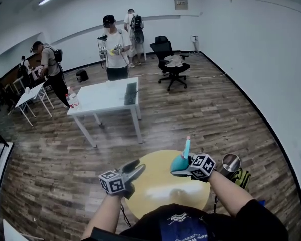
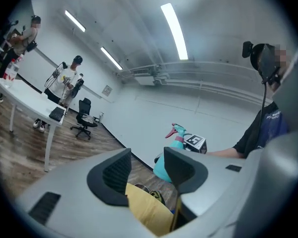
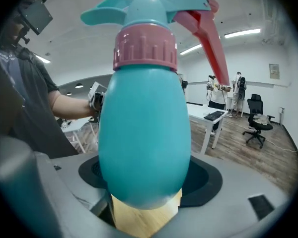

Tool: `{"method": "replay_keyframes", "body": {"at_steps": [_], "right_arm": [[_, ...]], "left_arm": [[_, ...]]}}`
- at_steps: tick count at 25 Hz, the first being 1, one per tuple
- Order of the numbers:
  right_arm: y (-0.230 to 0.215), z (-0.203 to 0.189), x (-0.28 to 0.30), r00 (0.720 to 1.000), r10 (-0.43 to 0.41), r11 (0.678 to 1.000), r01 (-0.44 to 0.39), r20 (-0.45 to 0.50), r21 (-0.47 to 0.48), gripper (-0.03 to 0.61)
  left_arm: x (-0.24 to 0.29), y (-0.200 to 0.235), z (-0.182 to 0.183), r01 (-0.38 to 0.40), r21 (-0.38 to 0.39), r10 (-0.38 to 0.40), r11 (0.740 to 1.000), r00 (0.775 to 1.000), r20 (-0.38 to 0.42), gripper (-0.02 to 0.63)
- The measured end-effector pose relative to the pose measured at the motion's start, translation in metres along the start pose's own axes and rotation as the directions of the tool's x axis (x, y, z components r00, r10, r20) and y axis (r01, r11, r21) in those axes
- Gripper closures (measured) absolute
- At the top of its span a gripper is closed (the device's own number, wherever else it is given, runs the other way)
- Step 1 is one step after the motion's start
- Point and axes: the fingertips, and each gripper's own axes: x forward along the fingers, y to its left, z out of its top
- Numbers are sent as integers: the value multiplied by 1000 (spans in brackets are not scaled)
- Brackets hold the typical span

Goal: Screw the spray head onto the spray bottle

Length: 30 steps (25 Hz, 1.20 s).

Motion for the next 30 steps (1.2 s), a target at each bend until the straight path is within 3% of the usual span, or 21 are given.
{"method": "replay_keyframes", "body": {"at_steps": [3, 7, 13, 30], "right_arm": [[-4, -4, -6, 1000, -3, 1000, 3, 24, 25, 184], [2, -2, -7, 999, 13, 999, -14, 45, 38, 184], [8, -16, -3, 999, 1, 1000, -2, 48, 16, 183], [0, -14, -10, 998, -27, 1000, 26, 64, 12, 184]], "left_arm": [[-11, 9, -23, -51, -22, 52, 998, 998, 22, 452], [-31, 15, -32, -83, -34, 86, 996, 992, 97, 612], [-37, 8, -44, -53, -32, 56, 998, 994, 90, 614], [-25, -6, -31, -23, -12, 24, 1000, 995, 99, 614]]}}
